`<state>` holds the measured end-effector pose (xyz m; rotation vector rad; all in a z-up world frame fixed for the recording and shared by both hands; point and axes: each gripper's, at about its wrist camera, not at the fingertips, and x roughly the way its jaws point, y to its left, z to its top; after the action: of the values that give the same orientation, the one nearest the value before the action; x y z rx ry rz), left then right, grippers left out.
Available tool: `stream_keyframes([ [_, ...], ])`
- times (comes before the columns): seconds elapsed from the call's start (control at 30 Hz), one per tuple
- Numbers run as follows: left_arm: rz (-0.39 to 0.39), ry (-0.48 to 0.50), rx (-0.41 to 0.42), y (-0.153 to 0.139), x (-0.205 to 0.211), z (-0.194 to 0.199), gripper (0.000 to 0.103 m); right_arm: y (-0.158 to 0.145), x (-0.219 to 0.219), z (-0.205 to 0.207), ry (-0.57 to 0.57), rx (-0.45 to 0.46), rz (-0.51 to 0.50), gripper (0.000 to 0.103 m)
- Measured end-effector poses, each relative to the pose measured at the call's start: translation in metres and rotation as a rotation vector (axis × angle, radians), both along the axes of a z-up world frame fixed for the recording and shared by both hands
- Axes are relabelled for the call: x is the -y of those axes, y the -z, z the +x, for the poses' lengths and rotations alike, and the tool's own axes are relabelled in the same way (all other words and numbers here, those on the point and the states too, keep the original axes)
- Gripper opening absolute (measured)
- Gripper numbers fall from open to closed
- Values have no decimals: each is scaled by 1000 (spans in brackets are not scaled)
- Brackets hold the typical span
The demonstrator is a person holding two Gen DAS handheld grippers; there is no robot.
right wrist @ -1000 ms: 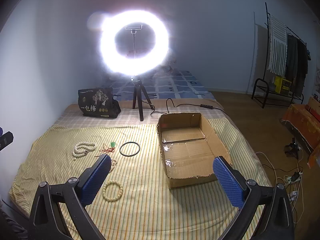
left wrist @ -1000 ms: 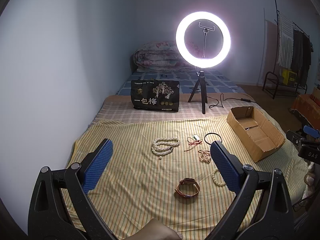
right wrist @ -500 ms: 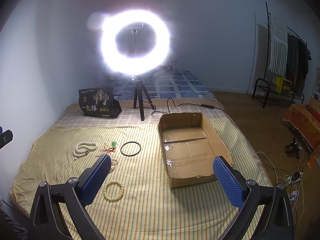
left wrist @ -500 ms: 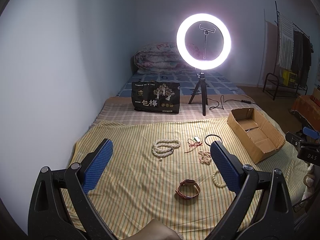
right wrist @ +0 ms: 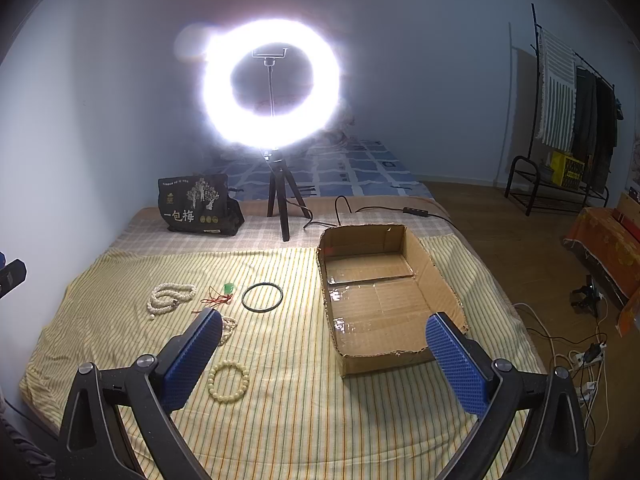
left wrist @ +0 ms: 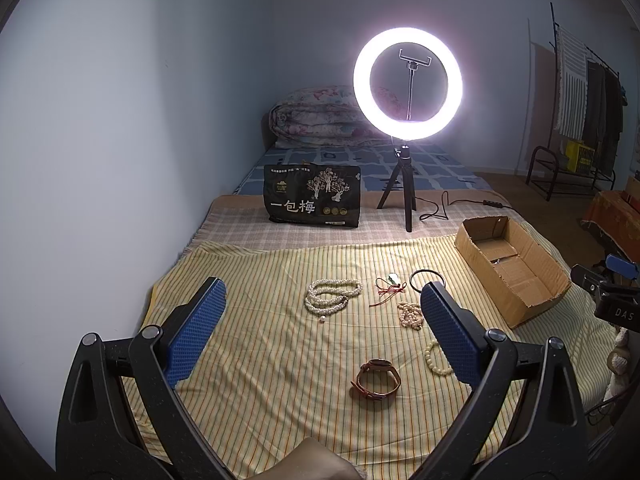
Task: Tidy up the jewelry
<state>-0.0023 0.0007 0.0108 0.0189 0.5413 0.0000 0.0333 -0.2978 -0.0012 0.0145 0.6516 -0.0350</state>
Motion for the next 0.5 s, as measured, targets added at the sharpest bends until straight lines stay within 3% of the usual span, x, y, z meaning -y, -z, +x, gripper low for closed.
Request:
stream_keyframes([
  [0.5, 0, 0, 2, 1, 0, -1, 100, 3, -3, 0, -5, -4, 0, 103],
])
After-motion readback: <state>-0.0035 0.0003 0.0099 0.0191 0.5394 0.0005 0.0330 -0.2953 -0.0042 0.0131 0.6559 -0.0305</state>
